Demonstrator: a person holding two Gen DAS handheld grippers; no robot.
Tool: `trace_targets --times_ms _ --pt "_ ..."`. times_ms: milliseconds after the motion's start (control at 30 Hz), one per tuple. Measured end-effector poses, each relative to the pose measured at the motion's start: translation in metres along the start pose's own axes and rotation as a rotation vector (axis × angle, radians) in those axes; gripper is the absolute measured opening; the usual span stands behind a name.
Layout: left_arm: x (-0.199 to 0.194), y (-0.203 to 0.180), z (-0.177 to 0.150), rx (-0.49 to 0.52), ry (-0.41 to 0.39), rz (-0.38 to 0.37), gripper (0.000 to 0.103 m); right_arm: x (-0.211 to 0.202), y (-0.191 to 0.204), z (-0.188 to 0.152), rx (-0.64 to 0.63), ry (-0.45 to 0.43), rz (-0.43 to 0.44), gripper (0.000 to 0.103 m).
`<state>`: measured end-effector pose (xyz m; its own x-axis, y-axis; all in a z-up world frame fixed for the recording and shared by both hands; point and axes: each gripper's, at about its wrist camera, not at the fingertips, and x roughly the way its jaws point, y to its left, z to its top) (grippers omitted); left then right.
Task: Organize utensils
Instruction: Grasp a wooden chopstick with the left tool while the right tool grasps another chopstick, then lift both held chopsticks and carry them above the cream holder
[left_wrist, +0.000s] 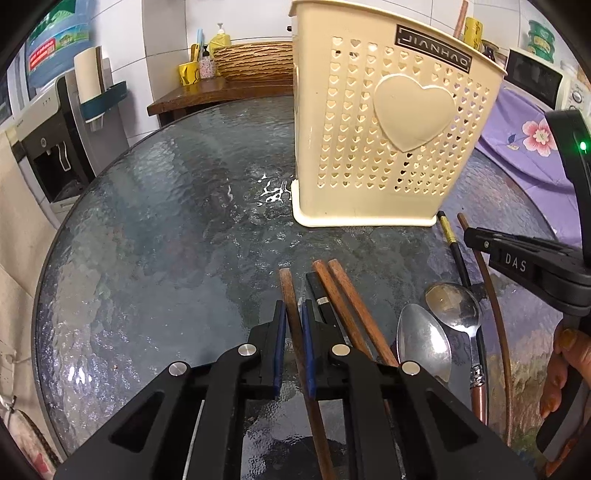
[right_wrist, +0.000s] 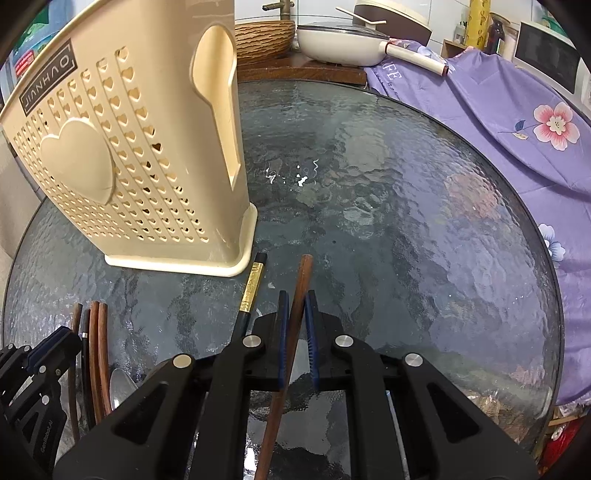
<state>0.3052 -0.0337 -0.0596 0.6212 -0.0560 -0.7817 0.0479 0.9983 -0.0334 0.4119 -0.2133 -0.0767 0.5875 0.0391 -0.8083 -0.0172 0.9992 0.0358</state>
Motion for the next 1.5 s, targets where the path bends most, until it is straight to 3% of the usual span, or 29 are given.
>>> trace_targets --times_ms 367,567,1000,1500 --pt "-0.006 0.007 0.002 -0.025 -0.027 -0.041 0.008 -0.020 -0.002 -0.004 -0.014 -0.062 0.009 0.008" --pt "-0.021 0.010 0.008 -0.030 -0.063 -0.054 0.008 -0.037 -0.005 -0.005 -0.015 -0.106 0.063 0.008" --pt "-0.070 0.011 0.020 -0.026 -0.183 -0.095 0.008 -0.109 -0.012 -0.006 -0.042 -0.265 0.163 0.008" --pt "-0.115 0.015 0.033 -0.024 -0.301 -0.118 0.007 -0.176 -0.017 -0.003 -0.062 -0.393 0.196 0.008"
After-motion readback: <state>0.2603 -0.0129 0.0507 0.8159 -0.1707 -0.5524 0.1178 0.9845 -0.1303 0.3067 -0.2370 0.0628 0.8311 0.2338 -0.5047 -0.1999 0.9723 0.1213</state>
